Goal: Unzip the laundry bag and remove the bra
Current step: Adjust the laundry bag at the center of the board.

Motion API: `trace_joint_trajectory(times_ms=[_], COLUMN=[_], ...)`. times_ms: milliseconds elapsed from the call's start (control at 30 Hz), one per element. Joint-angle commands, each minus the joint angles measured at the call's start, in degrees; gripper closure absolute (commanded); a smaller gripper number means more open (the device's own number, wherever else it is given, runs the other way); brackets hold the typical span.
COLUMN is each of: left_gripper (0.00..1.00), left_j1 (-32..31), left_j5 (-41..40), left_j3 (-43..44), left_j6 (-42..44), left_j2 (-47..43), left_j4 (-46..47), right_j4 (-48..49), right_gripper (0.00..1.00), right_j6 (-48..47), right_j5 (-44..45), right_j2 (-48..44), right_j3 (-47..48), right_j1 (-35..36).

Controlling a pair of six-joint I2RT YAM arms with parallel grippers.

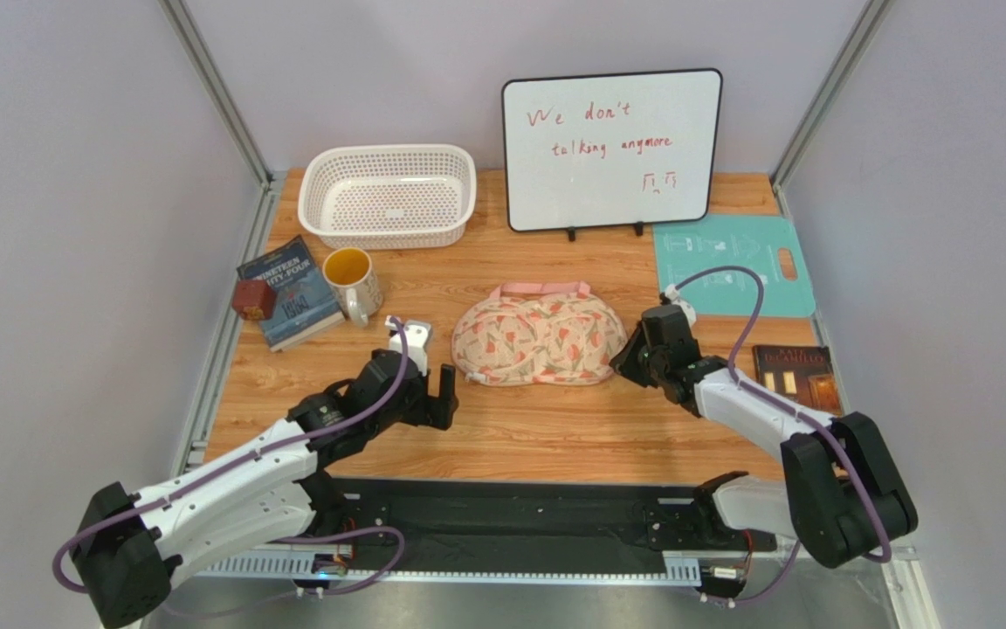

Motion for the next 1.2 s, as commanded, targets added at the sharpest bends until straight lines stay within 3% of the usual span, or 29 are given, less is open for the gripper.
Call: trace_joint_trajectory(times_ms=[0,267,567,967,1167], left_gripper=[0.02,0.06,0.20,0.24,0.37], left_j1=[-0.2,-0.2,-0.7,-2.5,-2.6], left_j5=[0.2,-1.8,-3.4,-5.6,-7.6], left_j3=[-0.3,-0.6,4.4,8.2,9.1], left_j6=[1.2,0.5,-1.3,-3.9,-3.9], left_j2=[-0.6,6.7,20.9,31.9,35.6], left_j4=[0.1,7.5,18.1,22.2,24.4], right_j4=[0.9,-2.0,-2.2,-2.1,-2.2], right_gripper=[0.98,1.00,1.00,1.00,1.00], right_j6=[-2.1,-5.3,-5.1,-5.0,-4.9], right_j5=[3.7,4.2,2.7,1.7,1.3], right_j2=[2.2,7.3,8.0,7.4,6.4], right_j3=[5.3,11.6,11.4,11.2,10.6], right_j1=[0.1,-1.6,-1.7,-1.7,-1.7])
